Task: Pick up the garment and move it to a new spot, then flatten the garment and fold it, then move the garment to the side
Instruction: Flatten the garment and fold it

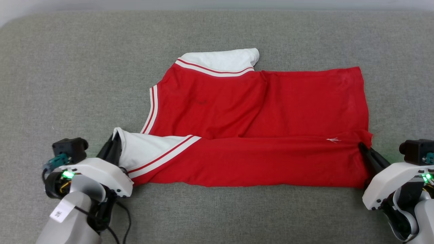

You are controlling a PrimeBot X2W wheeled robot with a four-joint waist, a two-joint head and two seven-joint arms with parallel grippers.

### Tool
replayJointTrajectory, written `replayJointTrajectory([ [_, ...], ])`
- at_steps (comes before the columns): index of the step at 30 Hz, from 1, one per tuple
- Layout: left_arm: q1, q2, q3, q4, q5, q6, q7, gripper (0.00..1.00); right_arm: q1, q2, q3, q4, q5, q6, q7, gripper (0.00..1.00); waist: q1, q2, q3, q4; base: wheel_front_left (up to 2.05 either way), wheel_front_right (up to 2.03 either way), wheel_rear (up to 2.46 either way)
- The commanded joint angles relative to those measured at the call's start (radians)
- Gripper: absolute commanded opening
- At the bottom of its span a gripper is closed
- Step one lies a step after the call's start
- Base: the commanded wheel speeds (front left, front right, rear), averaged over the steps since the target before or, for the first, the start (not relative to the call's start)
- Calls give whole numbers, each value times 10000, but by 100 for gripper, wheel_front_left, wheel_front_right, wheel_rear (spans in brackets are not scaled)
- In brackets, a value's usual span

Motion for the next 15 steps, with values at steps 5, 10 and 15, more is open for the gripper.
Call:
replayJointTrajectory([
  [5, -537, -329, -429, 1307, -165, -466, 415, 0, -326, -9, 592, 1207, 222, -19, -493, 0, -3, 0, 98, -10, 0, 0, 0],
  [10, -558, -399, -578, 2000, -364, -669, 519, 49, -441, -37, 809, 1763, 415, -19, -1469, 100, -3, 0, -275, -78, 0, 0, 0],
  [15, -486, -267, -322, 2265, -459, -520, 144, 100, -393, 55, 620, 1720, 311, -17, -2710, 100, -3, 0, -722, -118, 0, 0, 0],
])
